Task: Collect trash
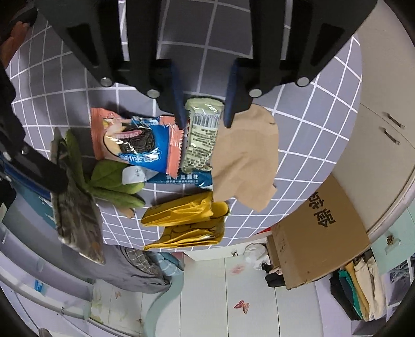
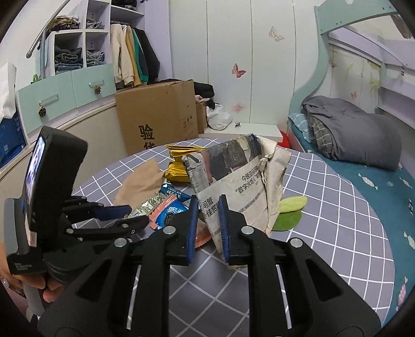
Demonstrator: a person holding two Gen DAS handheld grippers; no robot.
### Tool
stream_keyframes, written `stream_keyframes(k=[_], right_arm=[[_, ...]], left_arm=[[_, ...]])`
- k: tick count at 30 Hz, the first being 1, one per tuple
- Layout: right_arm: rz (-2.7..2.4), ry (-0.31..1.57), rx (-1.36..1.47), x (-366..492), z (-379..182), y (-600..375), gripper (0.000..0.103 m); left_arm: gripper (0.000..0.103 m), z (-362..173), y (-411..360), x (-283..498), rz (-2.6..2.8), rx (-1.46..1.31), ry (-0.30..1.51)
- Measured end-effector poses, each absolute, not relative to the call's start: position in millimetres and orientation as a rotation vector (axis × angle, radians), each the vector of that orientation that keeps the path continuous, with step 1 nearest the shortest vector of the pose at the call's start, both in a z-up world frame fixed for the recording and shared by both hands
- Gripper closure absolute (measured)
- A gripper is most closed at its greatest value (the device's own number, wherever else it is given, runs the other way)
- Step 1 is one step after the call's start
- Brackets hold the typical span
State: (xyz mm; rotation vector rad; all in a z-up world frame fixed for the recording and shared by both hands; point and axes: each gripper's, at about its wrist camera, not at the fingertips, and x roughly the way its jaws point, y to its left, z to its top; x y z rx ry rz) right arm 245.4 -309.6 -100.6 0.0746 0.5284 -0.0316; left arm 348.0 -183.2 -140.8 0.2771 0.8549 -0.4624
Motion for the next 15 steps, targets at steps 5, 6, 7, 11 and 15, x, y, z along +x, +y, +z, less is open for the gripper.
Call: stream_keyframes(k=[5, 6, 7, 11, 15], right_arm=[[-0.042, 0.516, 0.074, 240.6, -98.7, -312.8, 0.09], [-0.044, 0.511, 0.073, 238.5, -97.1, -312.9, 0.091], [-0.044, 0.51, 0.071, 236.8, -95.6, -312.7, 0.092], [-0.049, 0.498, 0.068, 225.5, -88.7, -313.3, 0.094], [-0.043, 0.48, 0.064, 208.3, -77.0, -309.6, 0.095]], left_arm=[[0.098, -131.2, -169.2, 335.0, -0.5, 0.208, 0.84], [0.098, -128.1, -164.5, 332.4, -0.509, 0.186, 0.842], [0.099, -126.2, -160.4, 330.1, -0.514, 0.166, 0.841], [0.099, -123.5, -147.2, 315.7, -0.521, 0.142, 0.84], [0.099, -124.5, -132.1, 298.9, -0.54, 0.103, 0.852]])
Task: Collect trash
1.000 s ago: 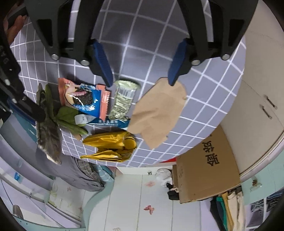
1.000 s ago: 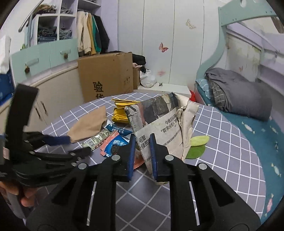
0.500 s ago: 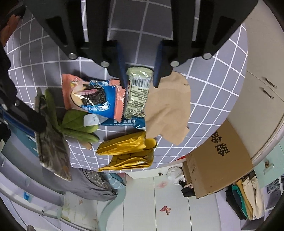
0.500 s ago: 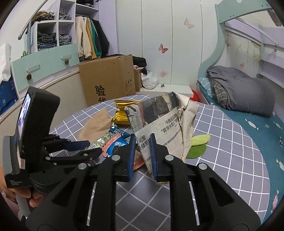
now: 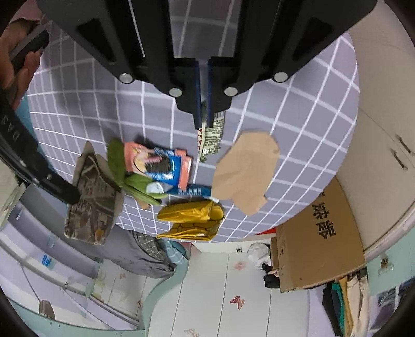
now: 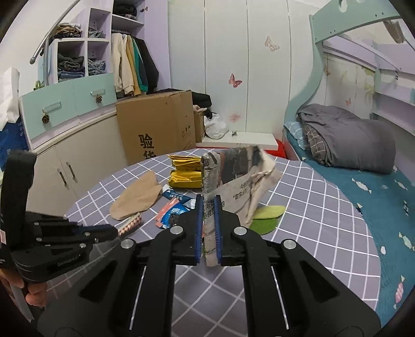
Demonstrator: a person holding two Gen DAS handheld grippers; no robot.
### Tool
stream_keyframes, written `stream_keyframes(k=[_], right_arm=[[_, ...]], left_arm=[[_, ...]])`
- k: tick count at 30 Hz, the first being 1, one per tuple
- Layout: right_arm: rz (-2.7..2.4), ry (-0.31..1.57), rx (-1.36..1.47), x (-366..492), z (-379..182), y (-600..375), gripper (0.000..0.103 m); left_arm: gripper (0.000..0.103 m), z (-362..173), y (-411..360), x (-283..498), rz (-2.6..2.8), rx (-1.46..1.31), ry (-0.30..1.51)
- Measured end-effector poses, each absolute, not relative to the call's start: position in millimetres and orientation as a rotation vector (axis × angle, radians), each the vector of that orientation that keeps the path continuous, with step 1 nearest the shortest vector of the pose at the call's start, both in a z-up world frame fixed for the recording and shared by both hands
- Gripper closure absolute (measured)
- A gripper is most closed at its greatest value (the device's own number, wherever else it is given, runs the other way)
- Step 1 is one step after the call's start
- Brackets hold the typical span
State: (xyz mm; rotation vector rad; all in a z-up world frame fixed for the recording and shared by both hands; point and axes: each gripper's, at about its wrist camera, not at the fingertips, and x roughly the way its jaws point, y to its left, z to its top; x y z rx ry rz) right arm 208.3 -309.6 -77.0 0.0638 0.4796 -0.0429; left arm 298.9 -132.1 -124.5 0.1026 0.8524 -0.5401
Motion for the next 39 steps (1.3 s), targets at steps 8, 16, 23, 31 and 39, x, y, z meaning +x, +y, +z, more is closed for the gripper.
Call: stream_keyframes(k=[8, 16, 23, 31, 39], right_arm=[[-0.031, 0.457, 0.044, 174.2, -59.2, -295.2, 0.097], [-0.008, 0.411, 0.028, 153.9, -33.5, -273.9, 0.098], [0.04, 0.4, 0.014, 148.2, -17.1, -242.9, 0.1], [0.016, 0.484, 0.072, 162.2, -35.8, -239.2, 0.099], [-0.011, 0.469, 0.219, 131.9, -52.4, -254.9, 0.035]], left_arm=[[0.102, -121.2, -110.7, 256.5, -0.572, 0.077, 0.816], [0.103, -98.6, -82.0, 237.3, -0.577, -0.018, 0.769], [0.103, -89.1, -47.3, 234.0, -0.577, -0.132, 0.767], [0.103, -93.9, -34.2, 229.3, -0.562, -0.196, 0.779], [0.103, -100.2, -43.6, 209.1, -0.593, -0.221, 0.767]])
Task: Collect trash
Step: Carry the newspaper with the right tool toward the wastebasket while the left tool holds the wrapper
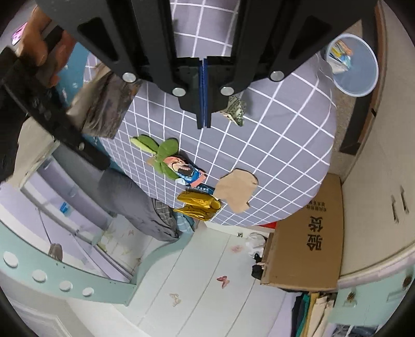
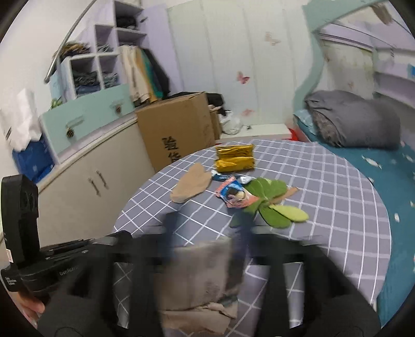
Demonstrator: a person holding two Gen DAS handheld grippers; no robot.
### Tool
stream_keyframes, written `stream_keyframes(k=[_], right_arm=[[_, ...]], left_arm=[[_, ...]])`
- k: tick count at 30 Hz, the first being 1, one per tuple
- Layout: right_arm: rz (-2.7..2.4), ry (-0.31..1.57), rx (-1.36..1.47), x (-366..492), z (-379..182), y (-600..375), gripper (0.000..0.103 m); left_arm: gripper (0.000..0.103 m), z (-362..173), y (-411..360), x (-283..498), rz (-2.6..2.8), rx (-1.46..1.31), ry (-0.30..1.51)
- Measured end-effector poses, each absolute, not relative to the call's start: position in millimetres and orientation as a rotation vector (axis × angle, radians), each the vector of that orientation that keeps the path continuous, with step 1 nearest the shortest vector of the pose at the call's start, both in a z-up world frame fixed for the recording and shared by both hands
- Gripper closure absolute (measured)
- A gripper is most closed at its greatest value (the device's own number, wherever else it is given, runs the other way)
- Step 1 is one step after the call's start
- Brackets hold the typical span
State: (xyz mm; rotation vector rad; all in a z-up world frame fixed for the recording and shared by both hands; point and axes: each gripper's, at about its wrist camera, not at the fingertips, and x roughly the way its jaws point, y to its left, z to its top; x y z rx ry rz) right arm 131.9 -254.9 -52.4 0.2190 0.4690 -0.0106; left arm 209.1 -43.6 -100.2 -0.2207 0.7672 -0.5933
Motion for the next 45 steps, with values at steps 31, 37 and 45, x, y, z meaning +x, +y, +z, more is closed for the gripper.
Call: stream_keyframes(k=[31, 37, 45], right_arm=[[-0.027, 0.706, 0.423, 122.8, -122.8, -249.8, 0.015], [-0.039, 0.755, 0.357, 129.0, -139.0, -235.7, 0.051], [0.018, 0.678, 0.316, 132.4, -130.8, -228.5, 0.094]], left_arm=[[0.103, -100.8, -14.4, 199.6, -0.509, -0.248, 0.766], [0.103, -103.3, -19.8, 198.2, -0.53, -0.242, 0.779], [0.103, -103.7, -9.7, 200.6, -0.546, -0.273, 0.785]])
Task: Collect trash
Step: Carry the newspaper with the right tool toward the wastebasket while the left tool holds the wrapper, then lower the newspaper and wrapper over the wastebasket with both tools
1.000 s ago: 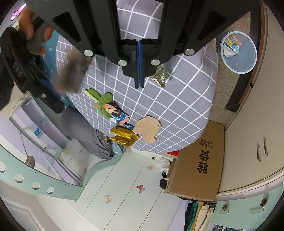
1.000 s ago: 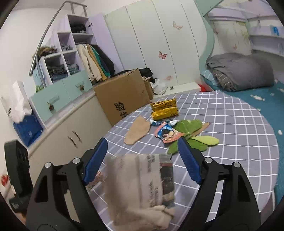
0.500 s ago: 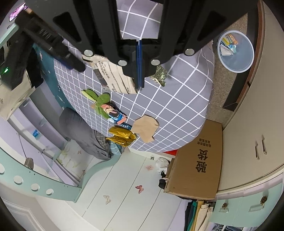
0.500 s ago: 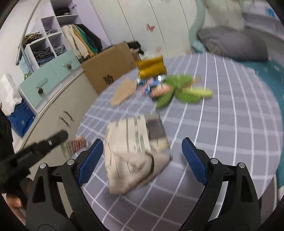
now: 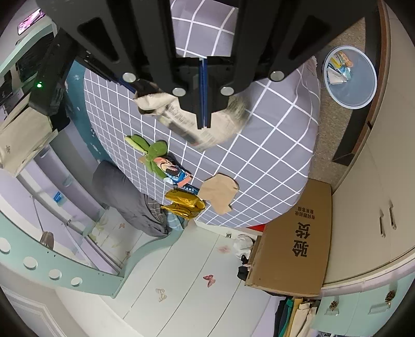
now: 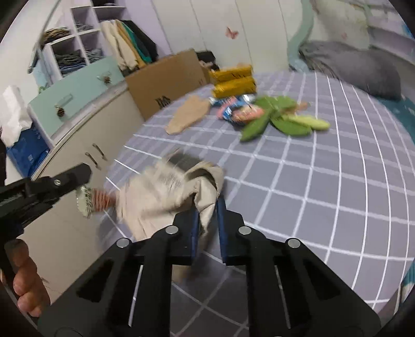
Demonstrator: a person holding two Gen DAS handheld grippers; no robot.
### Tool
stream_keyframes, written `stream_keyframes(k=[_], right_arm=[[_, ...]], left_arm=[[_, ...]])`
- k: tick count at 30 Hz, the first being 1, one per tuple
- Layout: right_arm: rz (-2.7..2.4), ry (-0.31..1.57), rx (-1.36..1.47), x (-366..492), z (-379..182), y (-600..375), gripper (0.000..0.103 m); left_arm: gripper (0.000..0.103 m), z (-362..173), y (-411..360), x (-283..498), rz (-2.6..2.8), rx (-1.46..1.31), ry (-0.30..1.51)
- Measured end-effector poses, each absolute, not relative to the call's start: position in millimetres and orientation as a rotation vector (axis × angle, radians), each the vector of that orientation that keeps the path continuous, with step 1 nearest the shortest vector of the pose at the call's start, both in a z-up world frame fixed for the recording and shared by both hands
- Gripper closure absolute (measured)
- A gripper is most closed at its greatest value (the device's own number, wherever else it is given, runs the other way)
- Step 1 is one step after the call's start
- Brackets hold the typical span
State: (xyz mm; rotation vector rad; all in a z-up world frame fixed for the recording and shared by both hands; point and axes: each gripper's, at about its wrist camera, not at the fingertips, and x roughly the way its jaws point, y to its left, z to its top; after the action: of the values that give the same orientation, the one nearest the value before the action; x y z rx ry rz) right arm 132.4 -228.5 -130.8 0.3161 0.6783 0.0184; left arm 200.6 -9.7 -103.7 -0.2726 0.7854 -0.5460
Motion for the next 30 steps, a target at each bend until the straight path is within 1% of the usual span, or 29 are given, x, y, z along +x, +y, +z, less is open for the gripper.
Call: stream_keyframes(k=[3, 7, 18, 22, 30], right_arm=[[0.064, 0.643, 0.266, 141.0, -117.6, -210.1, 0.096], [0.111, 0.623, 0.181, 159.0, -106.7, -174.4, 0.096], [0.288, 0.648, 0.036, 215.0, -113.4, -55.4, 0.096], [0.319, 0.68, -0.032, 235.7, -129.5, -12.8, 0.096], [0.323, 0.769, -0.16, 274.0, -184.0, 50.2, 0.096]], left_arm=[[0.103, -102.8, 4.5, 203.8, -0.532, -0.3, 0.781], [0.103, -100.2, 31.2, 206.8, -0.495, -0.334, 0.764], [0.103, -108.1, 130.4, 225.9, -0.321, -0.399, 0.736], [0.103, -128.7, 170.3, 239.4, -0.224, -0.407, 0.769], [0.103, -202.6, 228.3, 280.7, -0.06, -0.415, 0.926]])
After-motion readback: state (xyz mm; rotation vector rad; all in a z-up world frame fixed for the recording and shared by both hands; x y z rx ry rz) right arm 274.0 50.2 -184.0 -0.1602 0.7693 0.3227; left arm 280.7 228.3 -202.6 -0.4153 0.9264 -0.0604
